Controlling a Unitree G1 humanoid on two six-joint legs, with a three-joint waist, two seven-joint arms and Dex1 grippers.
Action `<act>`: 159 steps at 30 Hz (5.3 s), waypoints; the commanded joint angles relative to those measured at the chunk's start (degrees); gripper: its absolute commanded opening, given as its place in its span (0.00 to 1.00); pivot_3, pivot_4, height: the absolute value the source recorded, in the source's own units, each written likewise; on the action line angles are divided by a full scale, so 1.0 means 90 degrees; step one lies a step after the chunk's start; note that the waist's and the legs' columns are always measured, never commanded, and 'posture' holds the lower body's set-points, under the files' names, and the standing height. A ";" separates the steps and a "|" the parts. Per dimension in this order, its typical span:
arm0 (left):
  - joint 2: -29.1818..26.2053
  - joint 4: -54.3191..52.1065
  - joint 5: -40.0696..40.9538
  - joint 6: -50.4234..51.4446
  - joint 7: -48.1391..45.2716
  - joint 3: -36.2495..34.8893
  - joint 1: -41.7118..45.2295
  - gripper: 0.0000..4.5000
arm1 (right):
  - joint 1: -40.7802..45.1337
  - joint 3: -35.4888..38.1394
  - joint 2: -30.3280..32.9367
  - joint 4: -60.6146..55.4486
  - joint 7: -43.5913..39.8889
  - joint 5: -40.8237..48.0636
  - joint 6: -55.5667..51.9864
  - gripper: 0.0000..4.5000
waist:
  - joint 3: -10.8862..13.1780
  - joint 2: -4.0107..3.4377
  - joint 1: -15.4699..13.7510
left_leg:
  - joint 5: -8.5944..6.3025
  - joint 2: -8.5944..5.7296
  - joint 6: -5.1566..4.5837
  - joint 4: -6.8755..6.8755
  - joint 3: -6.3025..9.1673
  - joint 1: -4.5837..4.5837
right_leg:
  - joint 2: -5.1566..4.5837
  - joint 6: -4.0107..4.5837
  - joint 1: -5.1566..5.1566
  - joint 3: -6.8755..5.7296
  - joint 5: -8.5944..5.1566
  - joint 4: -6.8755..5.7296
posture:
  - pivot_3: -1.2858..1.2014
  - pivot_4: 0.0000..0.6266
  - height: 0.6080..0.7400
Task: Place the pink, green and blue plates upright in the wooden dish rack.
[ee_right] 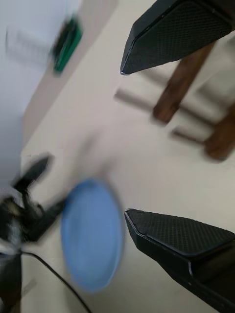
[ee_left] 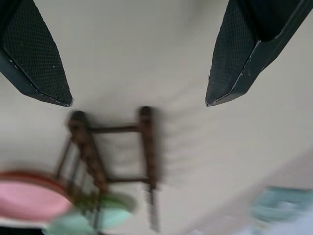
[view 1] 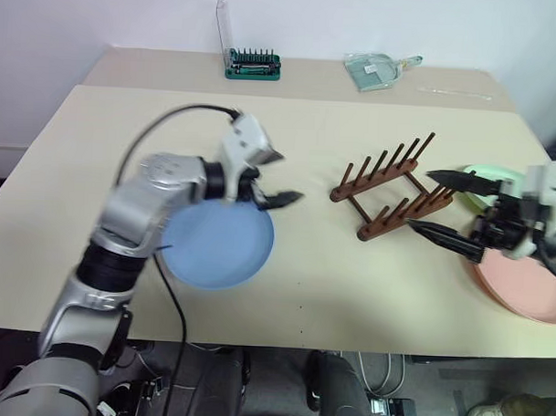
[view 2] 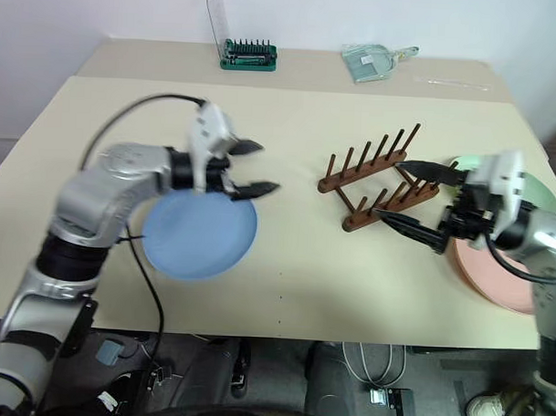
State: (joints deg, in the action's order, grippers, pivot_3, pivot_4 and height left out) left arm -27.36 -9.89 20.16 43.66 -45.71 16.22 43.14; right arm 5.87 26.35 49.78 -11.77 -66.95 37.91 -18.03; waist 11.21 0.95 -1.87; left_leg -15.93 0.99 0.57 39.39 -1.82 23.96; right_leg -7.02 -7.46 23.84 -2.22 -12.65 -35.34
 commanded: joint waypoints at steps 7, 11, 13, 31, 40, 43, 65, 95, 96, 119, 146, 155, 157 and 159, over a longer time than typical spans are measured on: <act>0.1417 0.1011 -0.1054 -0.0043 0.0682 0.1293 0.0557 1.00 | -0.1403 0.1213 -0.0297 -0.0648 0.0312 -0.0002 0.0361 0.99 | -0.0001 -0.0002 -0.0040 | 0.0000 -0.0001 0.0000 -0.0005 0.0003 -0.0037 | 0.0000 0.0002 -0.0035 0.0004 -0.0001 0.0004 | 0.52 0.24 0.88; 0.2106 0.1751 -0.1494 -0.0052 0.0977 0.1632 0.0816 1.00 | -0.1744 0.1396 -0.0485 -0.0935 0.0513 0.0017 0.0452 0.99 | -0.0001 -0.0002 -0.0043 | -0.0003 -0.0003 -0.0004 -0.0005 0.0008 -0.0041 | 0.0000 0.0004 -0.0044 0.0004 -0.0002 0.0014 | 0.52 0.24 0.88; 0.2456 0.2056 -0.1626 -0.0109 0.1095 0.1715 0.0899 1.00 | -0.1853 0.1412 -0.0562 -0.1079 0.0612 0.0034 0.0473 0.99 | -0.0003 -0.0005 -0.0040 | -0.0004 -0.0003 -0.0007 -0.0006 0.0009 -0.0041 | 0.0000 0.0004 -0.0044 0.0004 -0.0003 0.0015 | 0.52 0.24 0.88; 0.3659 0.3345 -0.2135 0.0576 0.1342 0.1791 0.1205 1.00 | -0.1951 0.1181 -0.0680 -0.1352 0.1006 -0.0032 0.0624 0.99 | -0.0005 -0.0008 -0.0049 | -0.0007 -0.0003 -0.0011 -0.0008 0.0012 -0.0040 | 0.0000 0.0023 -0.0043 0.0004 -0.0013 0.0019 | 0.52 0.24 0.88; 0.4111 0.3912 -0.2140 0.0445 0.1669 0.1354 0.1249 0.79 | -0.1979 0.1210 -0.0656 -0.1495 0.1119 0.0020 0.0553 1.00 | -0.0005 -0.0009 -0.0045 | -0.0008 -0.0003 -0.0013 -0.0008 0.0013 -0.0040 | 0.0000 0.0024 -0.0043 0.0004 -0.0014 0.0021 | 0.52 0.24 0.88; 0.4188 0.3929 -0.2129 0.0487 0.1698 0.1297 0.1202 0.46 | -0.1986 0.1231 -0.0644 -0.1526 0.1145 0.0032 0.0532 1.00 | -0.0005 -0.0009 -0.0047 | -0.0008 -0.0003 -0.0013 -0.0008 0.0012 -0.0040 | 0.0000 0.0024 -0.0043 0.0004 -0.0014 0.0021 | 0.52 0.24 0.88; 0.2058 0.3834 -0.1986 -0.2808 -0.1197 0.1298 0.1207 0.16 | -0.1610 0.1011 -0.0561 -0.1412 0.1180 0.0106 0.0420 1.00 | -0.0015 -0.0028 -0.0070 | -0.0009 -0.0004 -0.0013 -0.0011 0.0010 -0.0038 | -0.0001 0.0026 -0.0042 0.0004 -0.0014 0.0025 | 0.52 0.24 0.88; 0.1715 0.4505 -0.2157 -0.3313 -0.2126 0.0568 0.1484 0.99 | -0.1440 0.0740 -0.0576 -0.1366 0.1121 0.0155 0.0336 1.00 | -0.0014 -0.0027 -0.0026 | -0.0010 -0.0004 -0.0016 -0.0010 0.0011 -0.0035 | -0.0001 0.0006 -0.0038 0.0003 -0.0004 0.0021 | 0.52 0.24 0.88; 0.1577 0.4311 -0.2152 -0.2966 -0.2123 0.0496 0.1517 0.99 | -0.1418 0.0710 -0.0599 -0.1349 0.1115 0.0207 0.0310 1.00 | -0.0014 -0.0027 -0.0029 | -0.0010 -0.0003 -0.0016 -0.0010 0.0011 -0.0035 | -0.0001 0.0006 -0.0038 0.0003 -0.0004 0.0020 | 0.52 0.24 0.88; 0.1370 0.1531 -0.0640 -0.0497 -0.2441 0.1261 0.1022 0.01 | -0.1484 -0.0677 0.0104 -0.0003 0.0405 -0.1963 0.1561 0.00 | -0.0015 -0.0029 -0.0030 | -0.0010 -0.0005 -0.0015 -0.0011 0.0008 -0.0053 | 0.0000 0.0022 -0.0053 0.0006 -0.0014 0.0016 | 0.52 0.24 0.88; 0.2521 0.4458 -0.3590 -0.3415 -0.0196 0.2056 0.1430 0.01 | 0.1086 -0.2814 -0.0238 0.3500 0.2660 -0.5202 0.4567 0.00 | -0.0014 -0.0029 -0.0014 | -0.0009 -0.0005 -0.0015 -0.0010 0.0004 -0.0050 | 0.0000 0.0020 -0.0047 0.0006 -0.0013 0.0018 | 0.52 0.24 0.88; 0.2619 0.6401 -0.3864 -0.4391 0.0737 0.1554 0.2129 0.01 | 0.2711 -0.3535 -0.0647 0.5513 0.3626 -0.6005 0.5503 0.00 | -0.0014 -0.0028 0.0117 | -0.0008 -0.0005 -0.0013 -0.0013 0.0000 -0.0050 | 0.0000 0.0003 -0.0047 0.0006 -0.0003 0.0020 | 0.52 0.24 0.88; 0.2628 0.6808 -0.3903 -0.4594 0.0923 0.1449 0.2335 0.01 | 0.2921 -0.3608 -0.0717 0.5808 0.3774 -0.6053 0.5643 0.00 | -0.0014 -0.0028 0.0132 | -0.0007 -0.0005 -0.0013 -0.0016 -0.0001 -0.0050 | 0.0000 0.0003 -0.0046 0.0006 -0.0004 0.0021 | 0.52 0.24 0.88; 0.2633 0.7175 -0.3912 -0.4753 0.1025 0.1321 0.2527 0.01 | 0.3153 -0.3692 -0.0779 0.6120 0.4031 -0.6177 0.5775 0.00 | -0.0014 -0.0028 0.0141 | -0.0007 -0.0005 -0.0012 -0.0019 -0.0004 -0.0050 | 0.0000 0.0002 -0.0046 0.0006 -0.0004 0.0025 | 0.52 0.24 0.88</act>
State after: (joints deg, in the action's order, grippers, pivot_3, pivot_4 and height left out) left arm -3.89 53.06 -14.55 2.90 -37.86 29.90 63.65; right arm 32.05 -6.80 43.21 41.96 -33.14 -16.93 32.09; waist 11.09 0.70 -0.60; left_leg -15.99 0.94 0.46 39.22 -1.87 23.52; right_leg -7.02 -7.44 23.42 -2.17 -12.68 -35.11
